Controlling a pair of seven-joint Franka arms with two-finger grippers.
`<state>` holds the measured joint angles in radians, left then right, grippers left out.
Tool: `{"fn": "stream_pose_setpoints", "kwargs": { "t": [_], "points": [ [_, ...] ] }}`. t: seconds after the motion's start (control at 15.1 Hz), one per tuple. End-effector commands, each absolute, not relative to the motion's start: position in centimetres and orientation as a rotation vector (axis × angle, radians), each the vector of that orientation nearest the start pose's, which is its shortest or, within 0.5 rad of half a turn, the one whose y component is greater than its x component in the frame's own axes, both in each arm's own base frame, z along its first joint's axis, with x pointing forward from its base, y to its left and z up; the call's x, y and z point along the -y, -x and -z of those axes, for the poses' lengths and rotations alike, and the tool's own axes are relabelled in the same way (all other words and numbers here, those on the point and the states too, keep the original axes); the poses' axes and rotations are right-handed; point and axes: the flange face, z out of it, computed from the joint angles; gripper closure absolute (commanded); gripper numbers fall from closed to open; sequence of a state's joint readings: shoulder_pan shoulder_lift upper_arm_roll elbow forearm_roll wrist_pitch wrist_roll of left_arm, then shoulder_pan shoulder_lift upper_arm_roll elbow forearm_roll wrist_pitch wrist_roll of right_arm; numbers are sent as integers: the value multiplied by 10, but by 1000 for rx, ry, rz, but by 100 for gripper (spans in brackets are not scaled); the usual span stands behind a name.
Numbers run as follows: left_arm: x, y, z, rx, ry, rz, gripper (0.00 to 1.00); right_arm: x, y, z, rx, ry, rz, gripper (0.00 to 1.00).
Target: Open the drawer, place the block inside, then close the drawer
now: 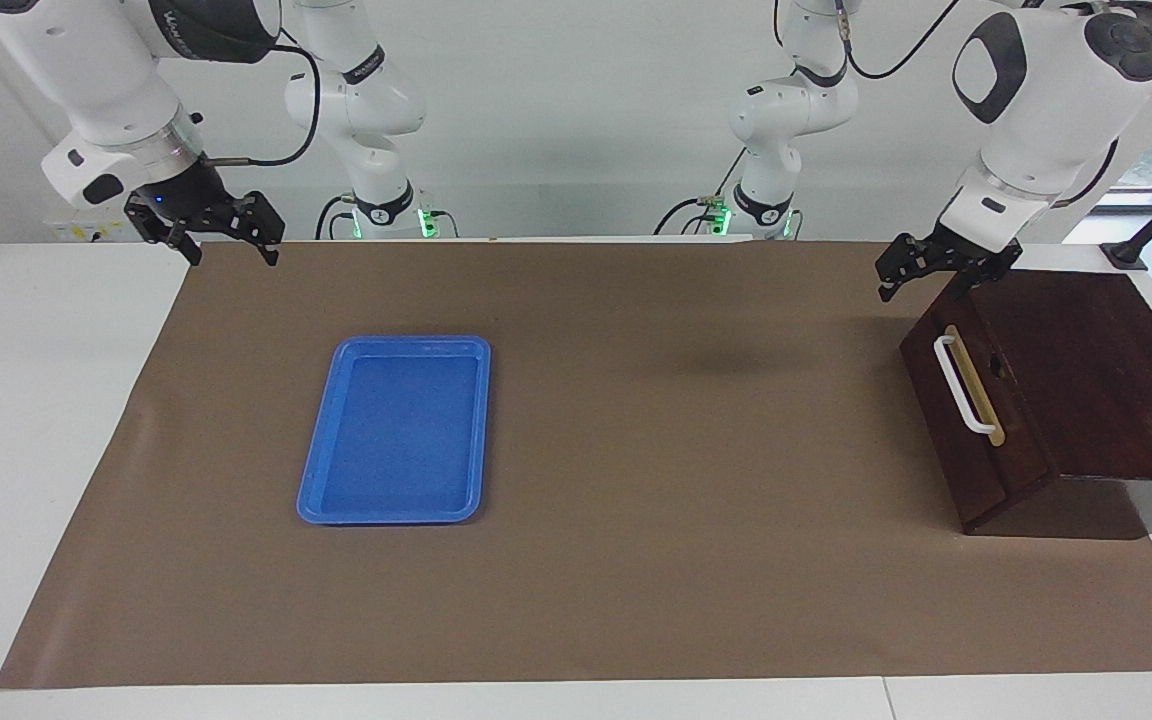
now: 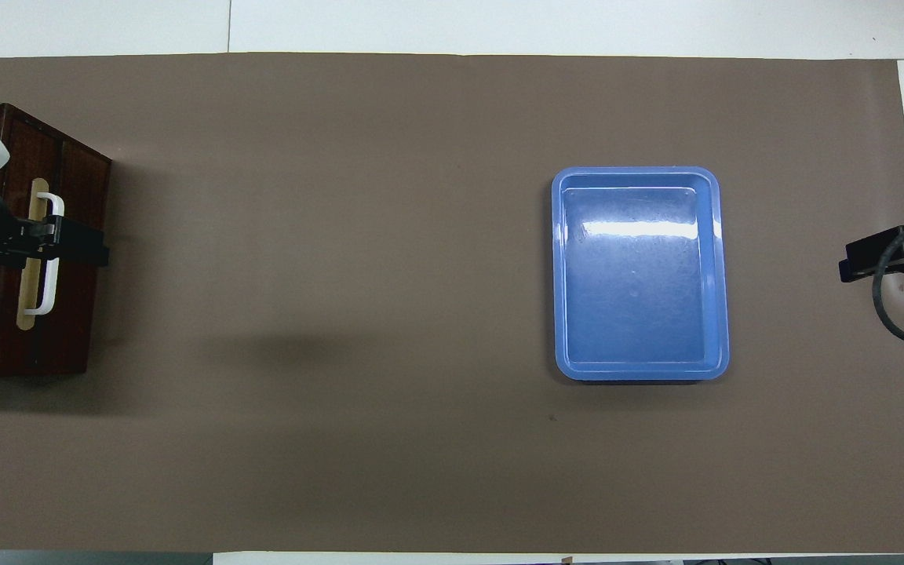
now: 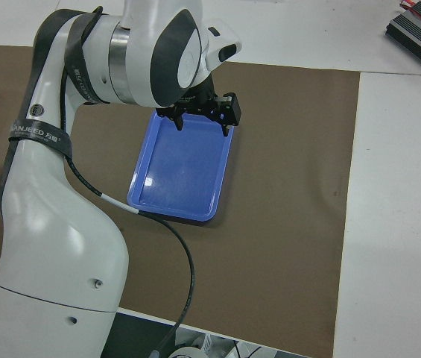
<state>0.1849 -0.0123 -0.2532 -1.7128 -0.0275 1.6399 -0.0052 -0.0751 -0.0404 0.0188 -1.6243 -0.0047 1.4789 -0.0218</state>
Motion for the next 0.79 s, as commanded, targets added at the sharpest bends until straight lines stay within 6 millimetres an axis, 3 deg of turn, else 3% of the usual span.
{"fn": "stream_pose_setpoints", "kwargs": {
  "t": [0.0, 0.73],
  "points": [
    [44, -546, -579, -66, 3166, -98, 0, 33, -523, -615, -25, 3147, -178, 0],
    [55, -554, -579, -92, 3170, 13, 0, 31, -524, -615, -21, 3148, -178, 0]
  ]
}}
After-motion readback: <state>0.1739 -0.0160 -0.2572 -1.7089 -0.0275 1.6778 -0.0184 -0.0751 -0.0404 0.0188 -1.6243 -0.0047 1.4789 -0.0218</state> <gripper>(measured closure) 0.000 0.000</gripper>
